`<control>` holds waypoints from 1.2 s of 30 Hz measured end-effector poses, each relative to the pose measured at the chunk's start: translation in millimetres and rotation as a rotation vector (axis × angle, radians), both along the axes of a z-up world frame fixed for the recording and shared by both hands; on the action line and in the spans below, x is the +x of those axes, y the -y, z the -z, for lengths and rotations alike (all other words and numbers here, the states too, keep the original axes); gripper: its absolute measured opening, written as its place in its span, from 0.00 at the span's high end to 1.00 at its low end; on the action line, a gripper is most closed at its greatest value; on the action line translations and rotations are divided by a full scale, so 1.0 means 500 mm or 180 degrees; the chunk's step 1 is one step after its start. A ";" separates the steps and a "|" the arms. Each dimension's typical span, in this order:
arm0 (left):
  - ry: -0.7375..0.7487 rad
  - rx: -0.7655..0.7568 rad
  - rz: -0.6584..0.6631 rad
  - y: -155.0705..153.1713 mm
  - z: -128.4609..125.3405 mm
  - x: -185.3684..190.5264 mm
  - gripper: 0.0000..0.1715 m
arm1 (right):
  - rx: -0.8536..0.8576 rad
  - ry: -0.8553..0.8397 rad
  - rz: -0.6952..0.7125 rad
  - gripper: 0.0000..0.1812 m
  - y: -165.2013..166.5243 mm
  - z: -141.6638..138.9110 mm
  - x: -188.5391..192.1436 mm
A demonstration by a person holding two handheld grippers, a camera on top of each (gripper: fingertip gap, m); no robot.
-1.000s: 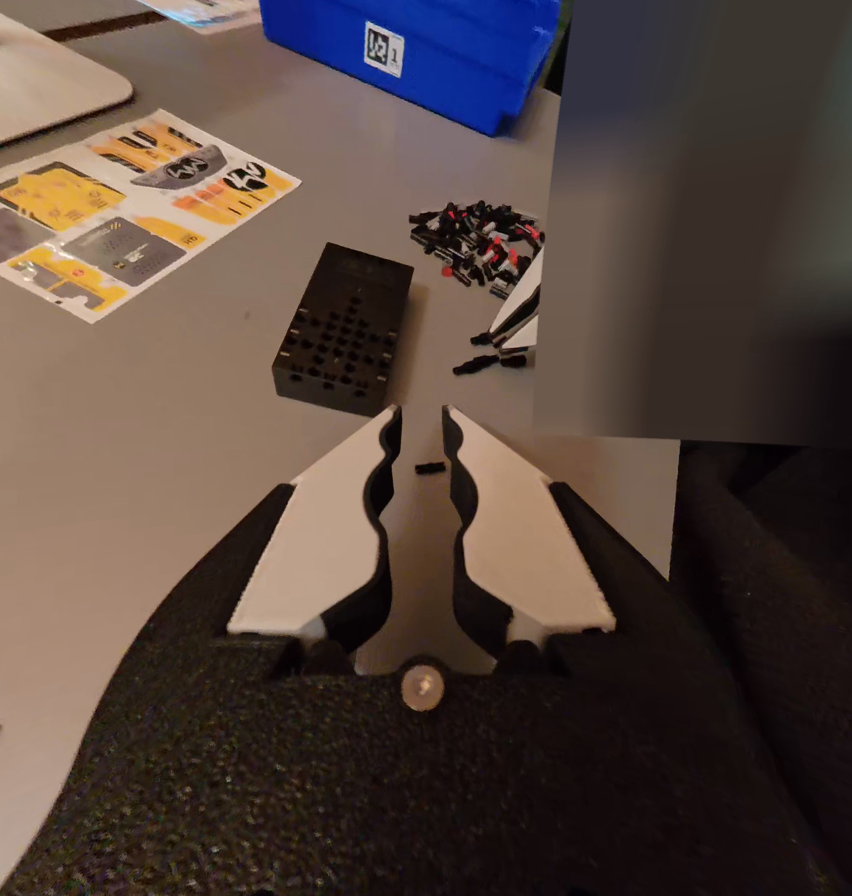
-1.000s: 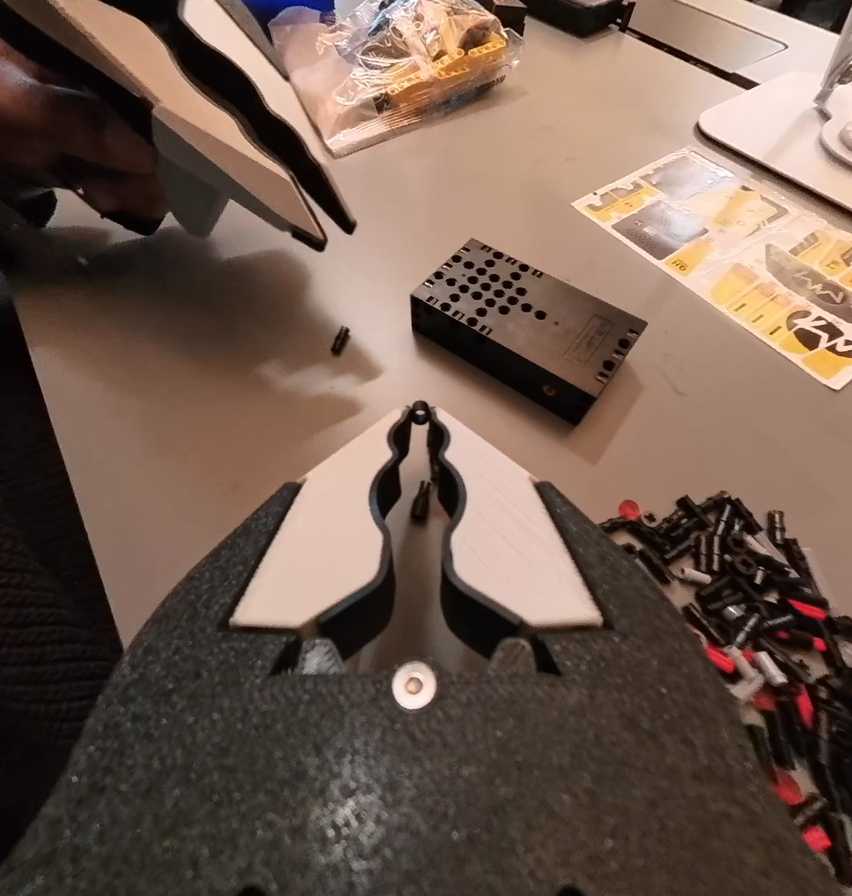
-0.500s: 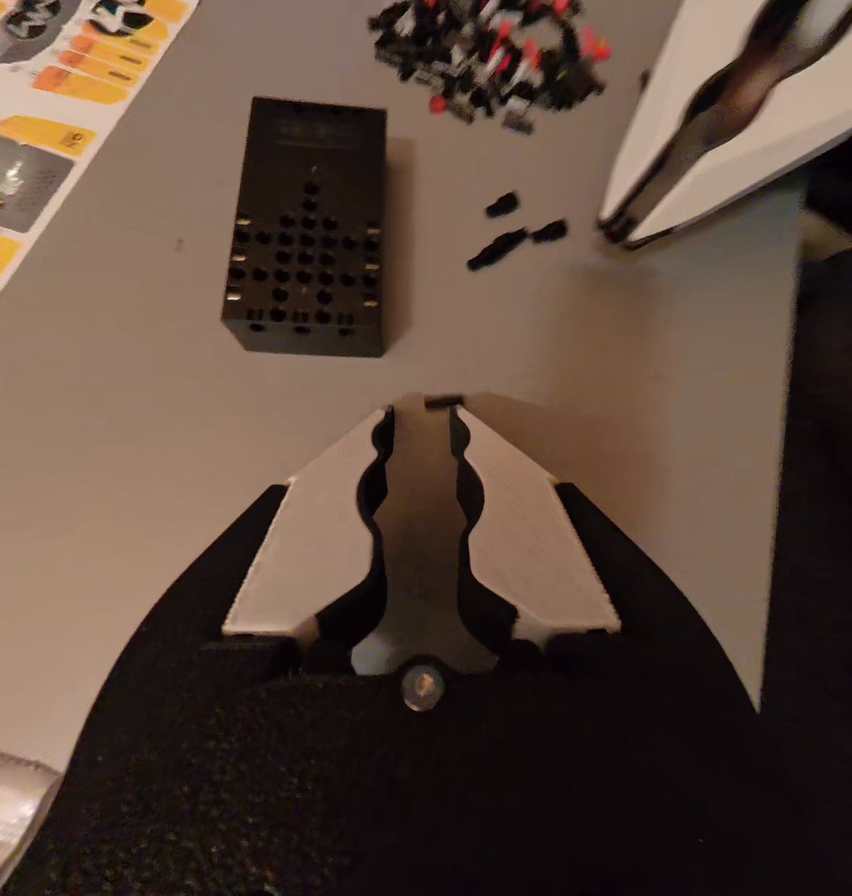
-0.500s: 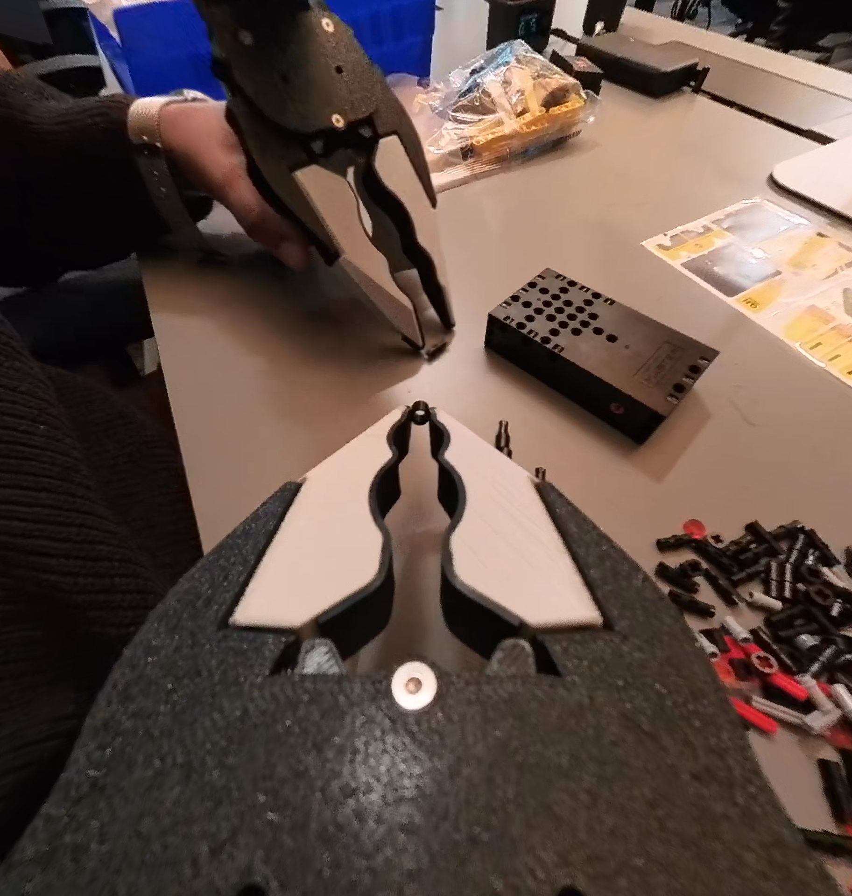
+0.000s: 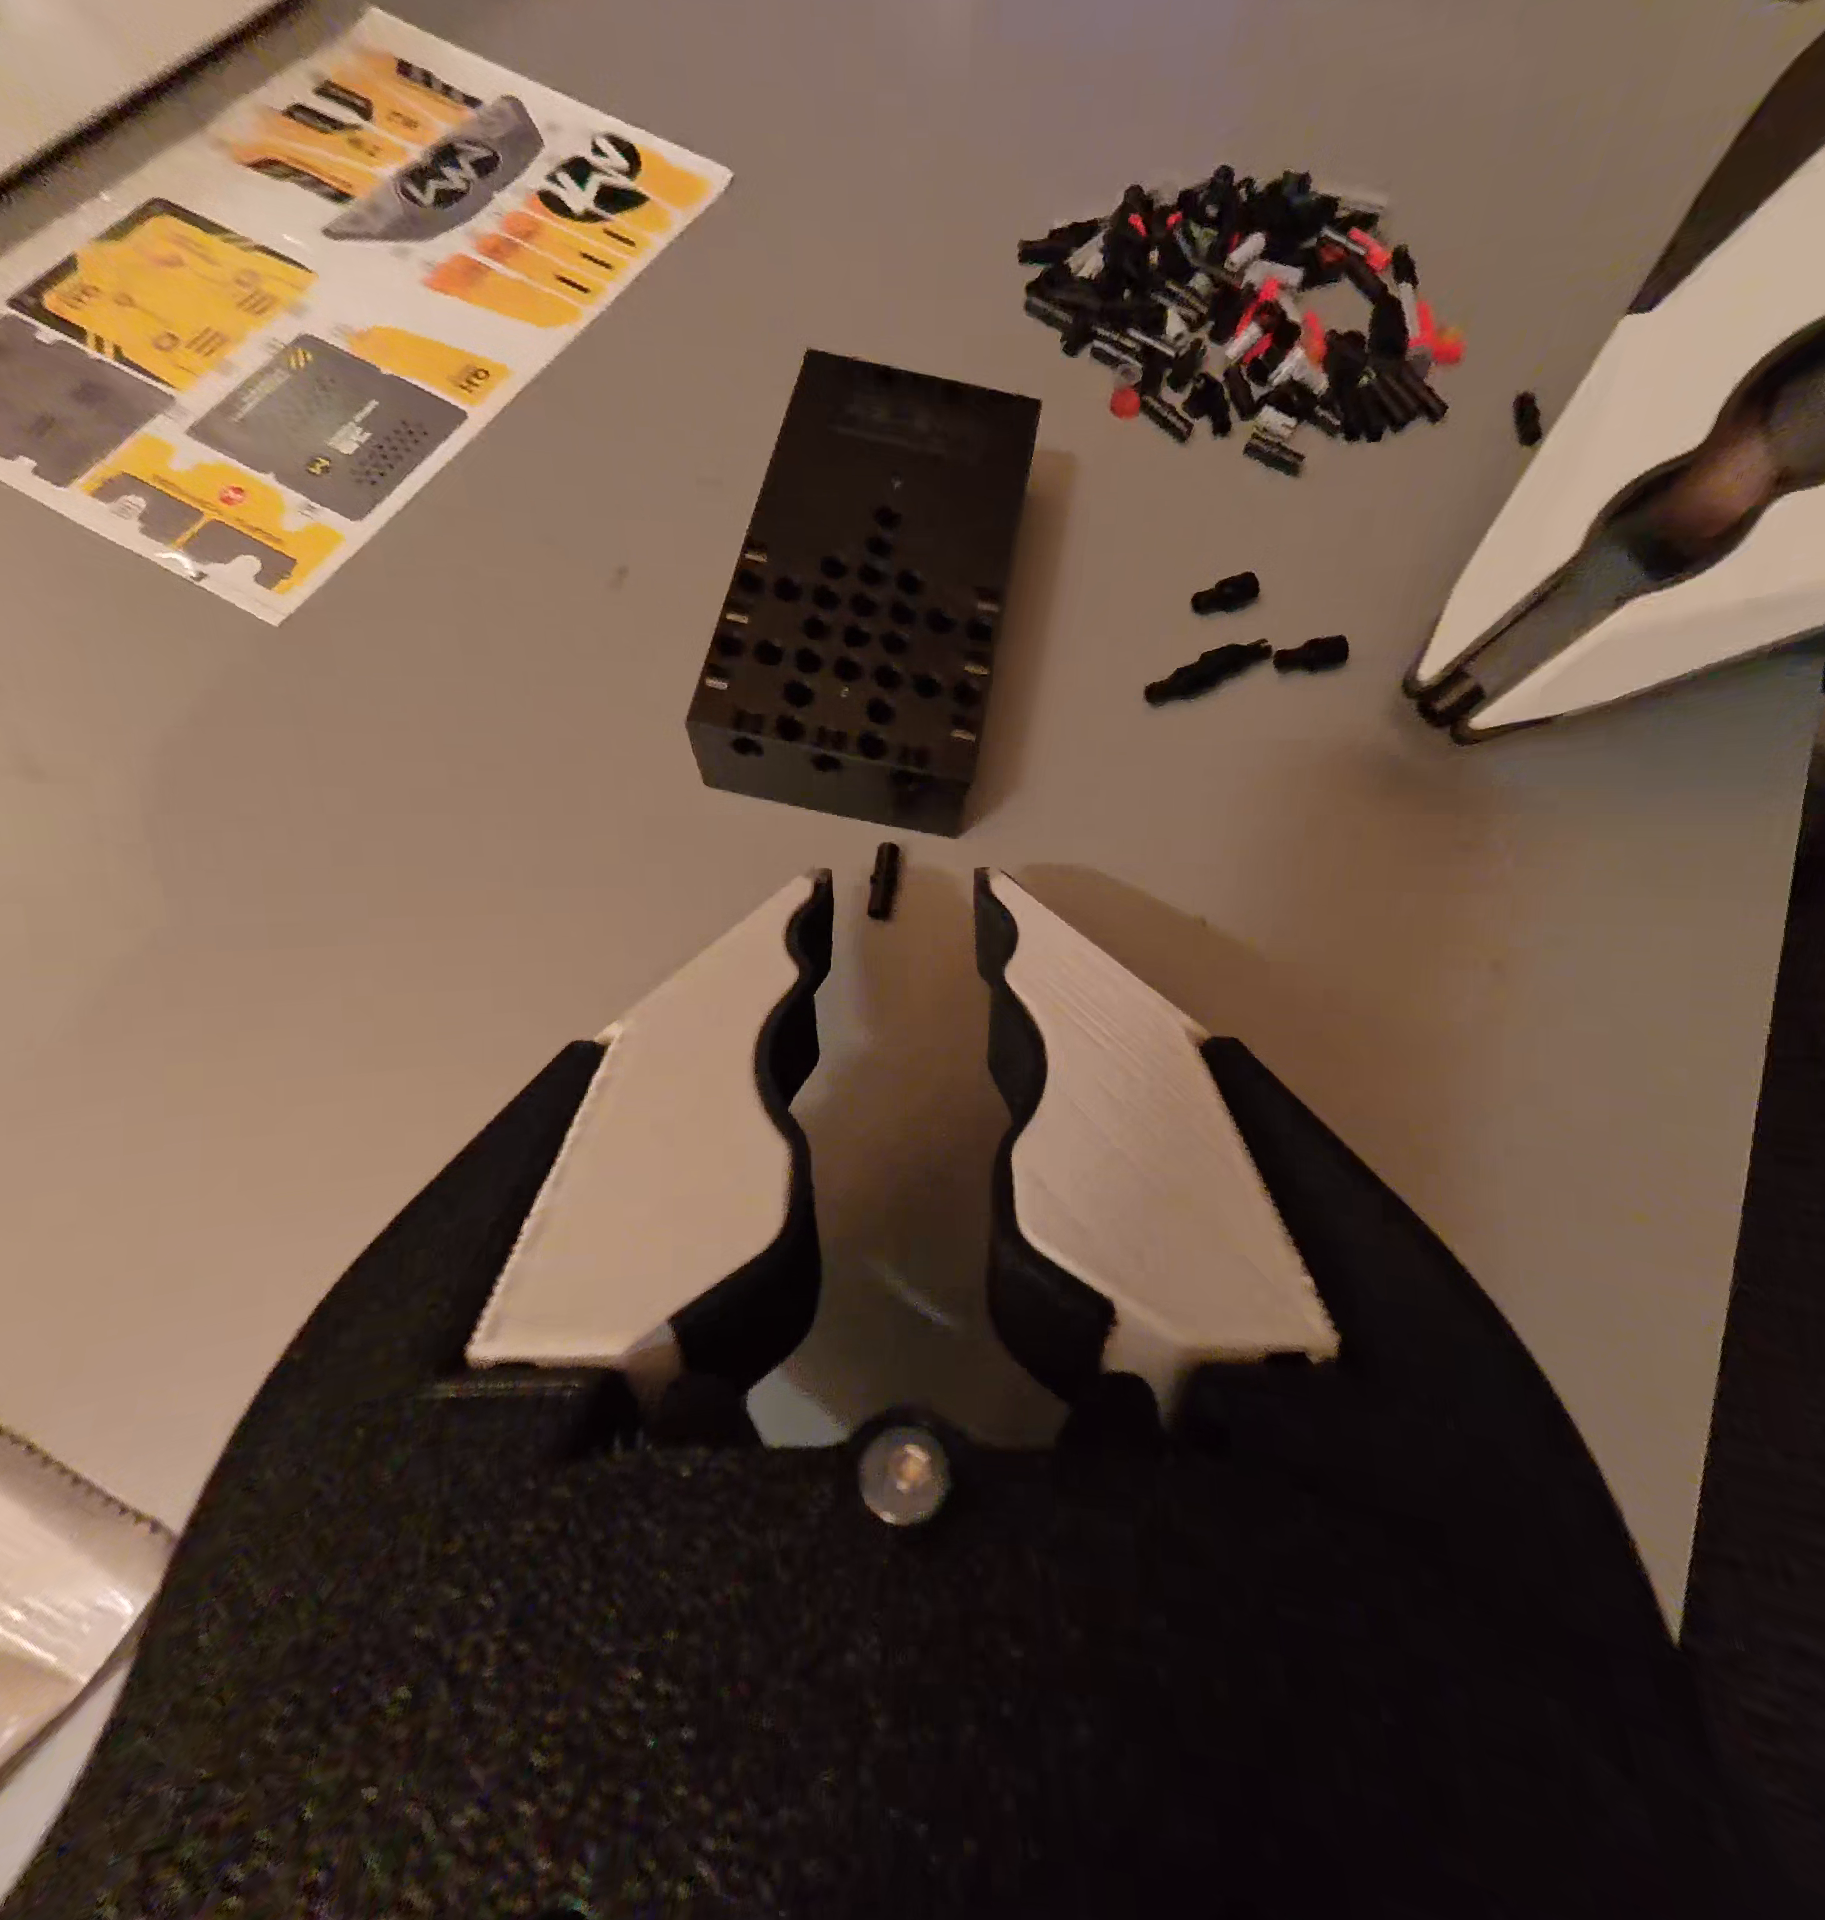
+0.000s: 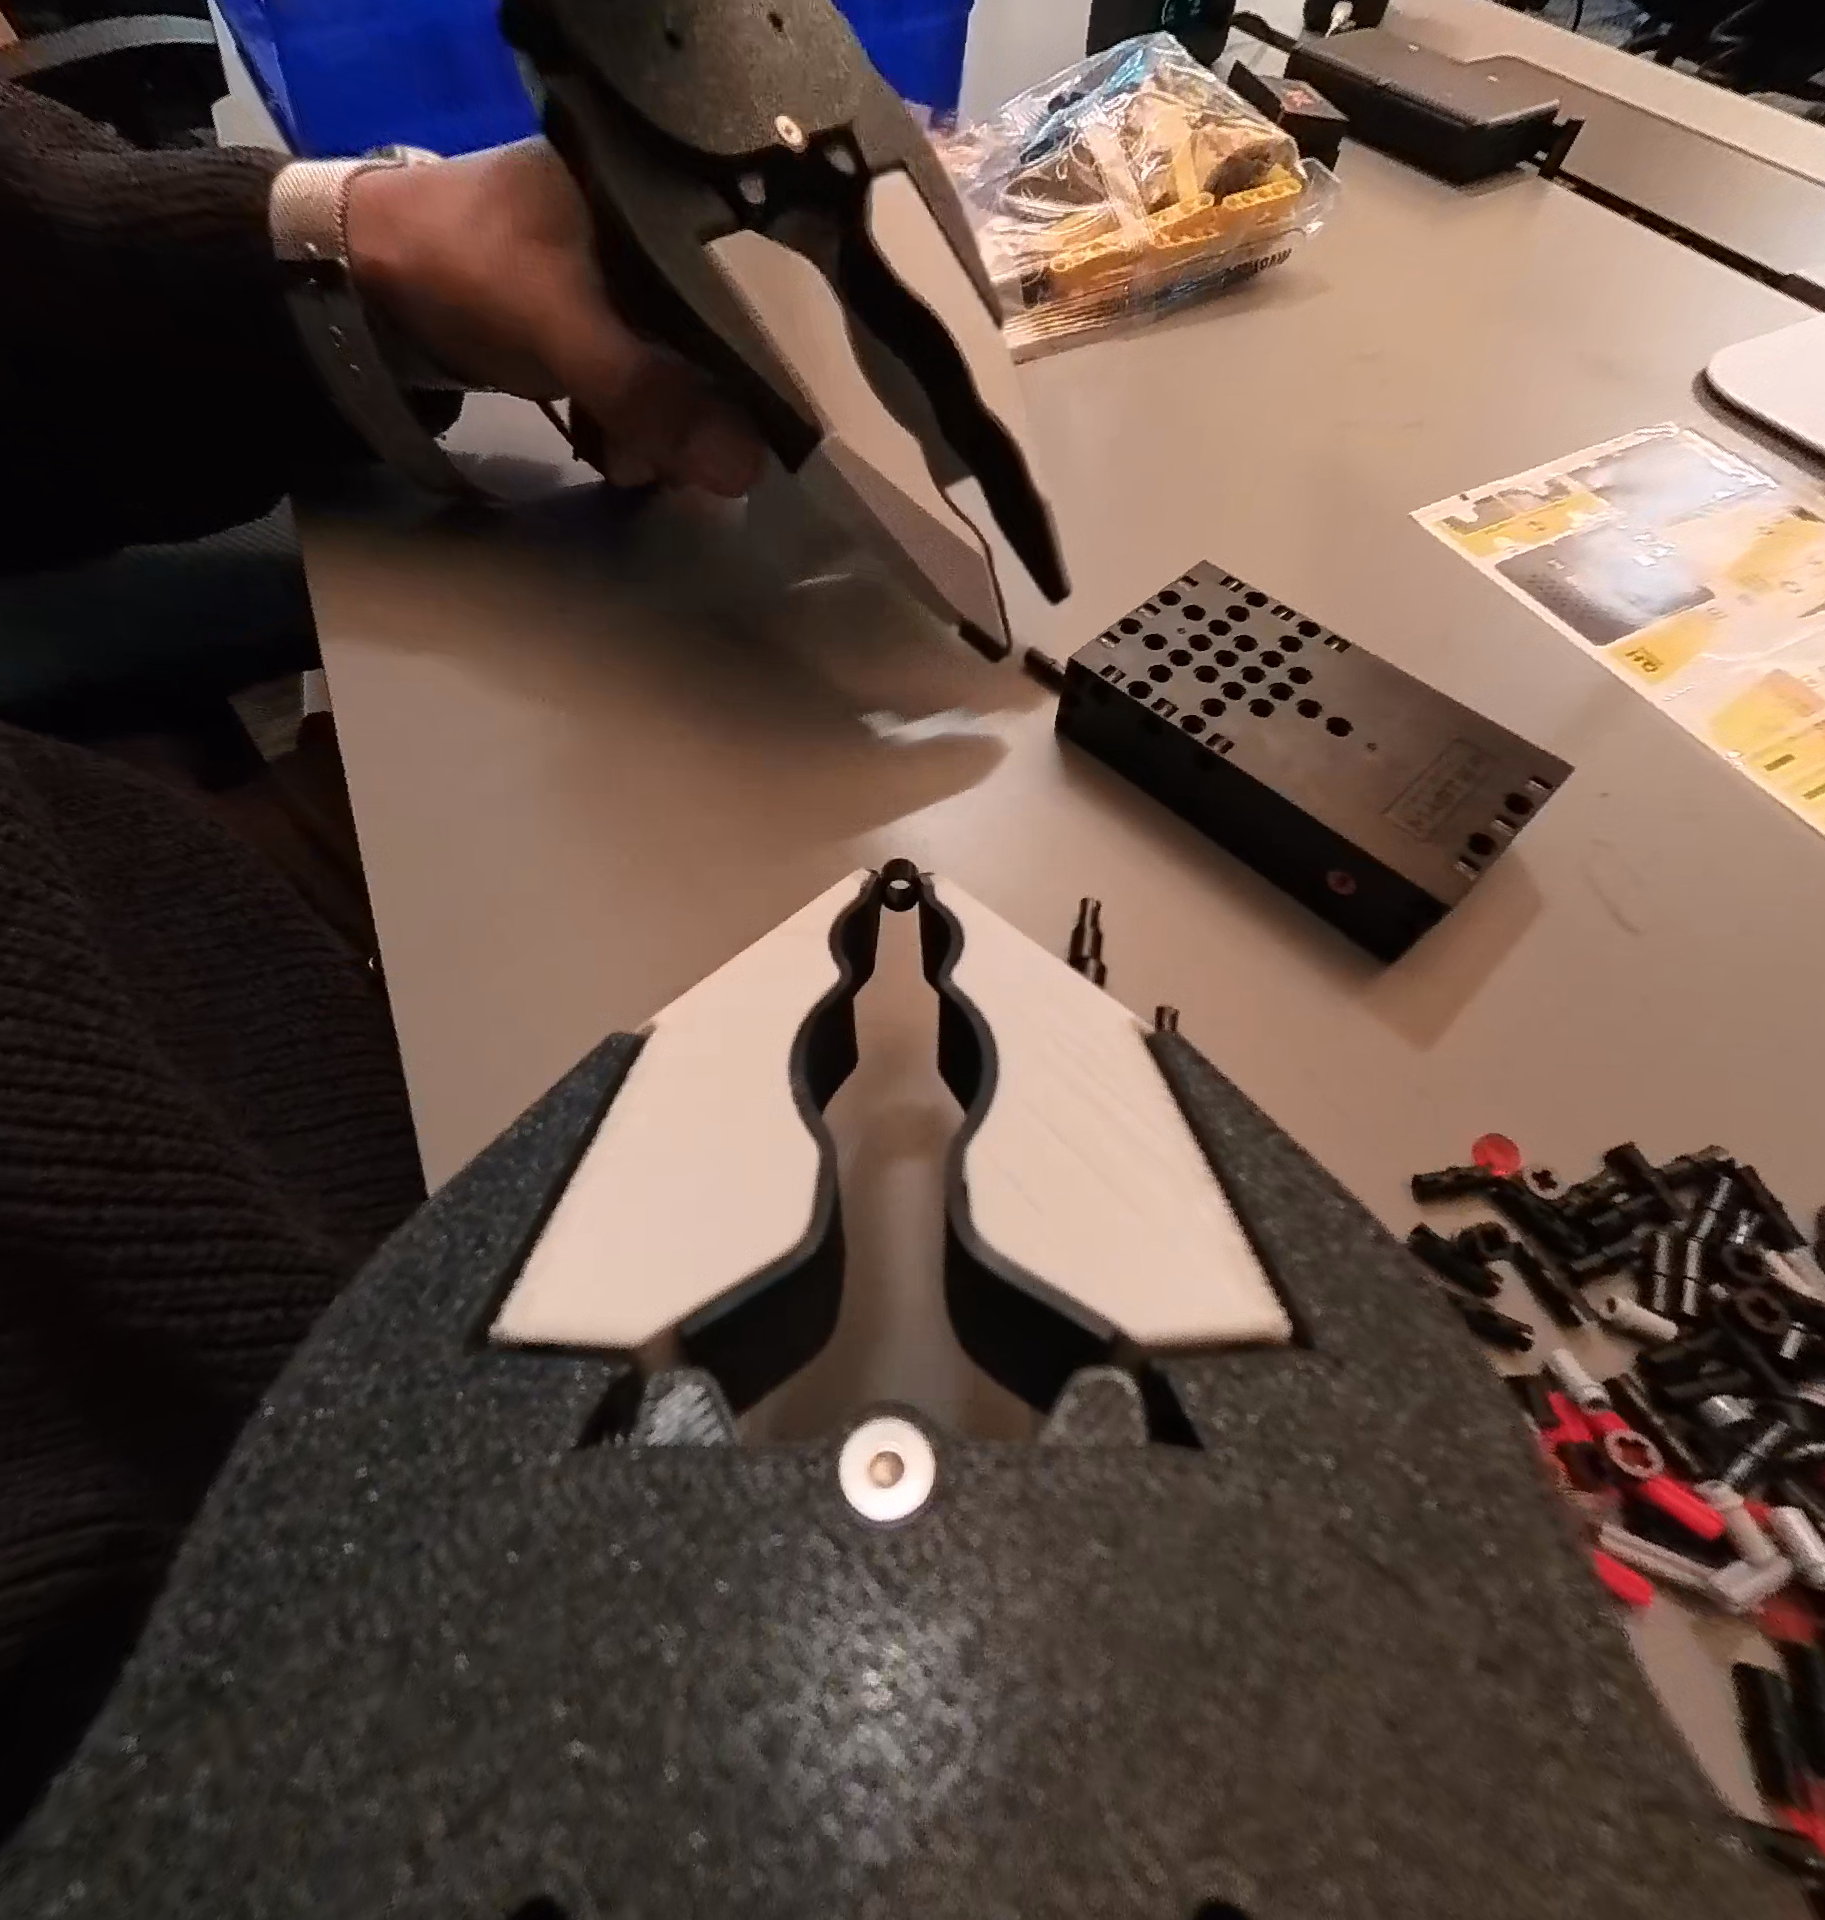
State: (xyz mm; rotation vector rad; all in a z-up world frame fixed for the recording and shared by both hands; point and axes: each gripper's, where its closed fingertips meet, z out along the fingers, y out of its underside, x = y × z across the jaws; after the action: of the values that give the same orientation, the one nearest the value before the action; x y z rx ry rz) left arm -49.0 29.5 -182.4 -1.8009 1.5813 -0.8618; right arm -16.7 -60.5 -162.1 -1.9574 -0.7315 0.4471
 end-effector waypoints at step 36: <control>-0.0348 0.0302 -0.0063 -0.022 0.031 0.027 0.84 | 0.0051 0.0073 -0.0028 0.96 -0.010 0.001 -0.007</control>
State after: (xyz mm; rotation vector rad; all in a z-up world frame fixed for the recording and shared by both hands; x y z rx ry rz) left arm -35.6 40.4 -198.0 -1.8200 1.6410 -0.6777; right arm -20.3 -55.4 -162.7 -1.9479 -0.7563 0.4235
